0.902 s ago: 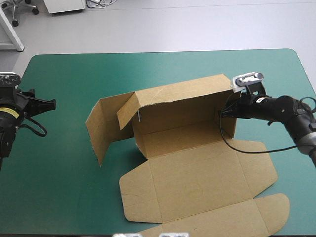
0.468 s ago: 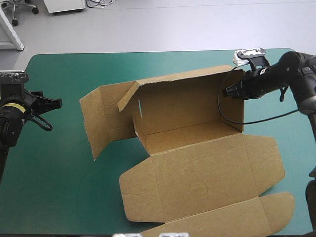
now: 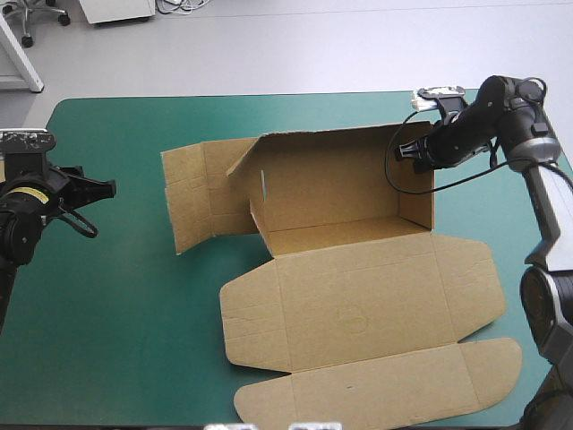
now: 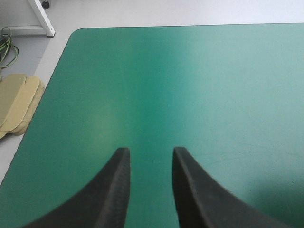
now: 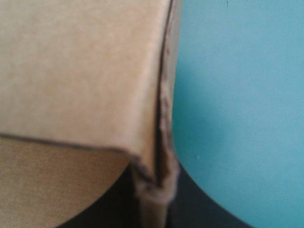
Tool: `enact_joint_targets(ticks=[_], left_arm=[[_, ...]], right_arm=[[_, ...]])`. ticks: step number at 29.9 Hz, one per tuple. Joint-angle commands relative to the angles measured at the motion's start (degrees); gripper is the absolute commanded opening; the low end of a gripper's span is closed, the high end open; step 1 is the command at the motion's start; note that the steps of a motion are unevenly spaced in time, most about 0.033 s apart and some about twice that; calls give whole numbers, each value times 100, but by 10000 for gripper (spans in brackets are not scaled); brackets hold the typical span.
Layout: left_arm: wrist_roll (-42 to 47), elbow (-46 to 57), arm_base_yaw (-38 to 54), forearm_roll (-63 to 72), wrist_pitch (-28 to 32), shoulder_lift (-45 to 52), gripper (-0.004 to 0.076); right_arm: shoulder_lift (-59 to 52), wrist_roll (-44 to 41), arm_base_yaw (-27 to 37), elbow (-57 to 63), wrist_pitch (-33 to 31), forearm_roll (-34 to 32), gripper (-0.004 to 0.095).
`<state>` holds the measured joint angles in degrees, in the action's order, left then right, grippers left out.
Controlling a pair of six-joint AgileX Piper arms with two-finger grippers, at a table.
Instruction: Fold the box
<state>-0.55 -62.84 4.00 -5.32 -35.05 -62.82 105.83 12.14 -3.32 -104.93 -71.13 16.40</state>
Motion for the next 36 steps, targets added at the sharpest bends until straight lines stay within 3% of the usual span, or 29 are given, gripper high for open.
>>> enact_joint_targets(ticks=[1,8,10,13,18,20,24,32,36], left_arm=[[0,-167,-8,35,337,102,223],[-120,-167,-8,35,283,88,223],[-174,-167,-8,96,245,82,223],[-283,-167,-8,245,245,56,223],[-342,-167,-8,334,256,-8,223],[-342,-167,-8,351,265,-35,223],[-517,-167,-8,490,269,-56,223],[-556,-167,-8,566,292,-64,223],[-556,-167,-8,576,292,-64,223]], right_arm=[[61,-15,24,-222,-15,251,-9],[504,162,24,-414,197,301,-6],[528,282,14,-442,341,301,34],[528,358,14,-442,543,326,178],[528,525,14,-442,916,374,519],[528,521,14,-442,991,423,586],[517,430,14,-442,1004,579,579],[80,388,14,-430,701,456,442],[-347,388,14,-401,462,357,439]])
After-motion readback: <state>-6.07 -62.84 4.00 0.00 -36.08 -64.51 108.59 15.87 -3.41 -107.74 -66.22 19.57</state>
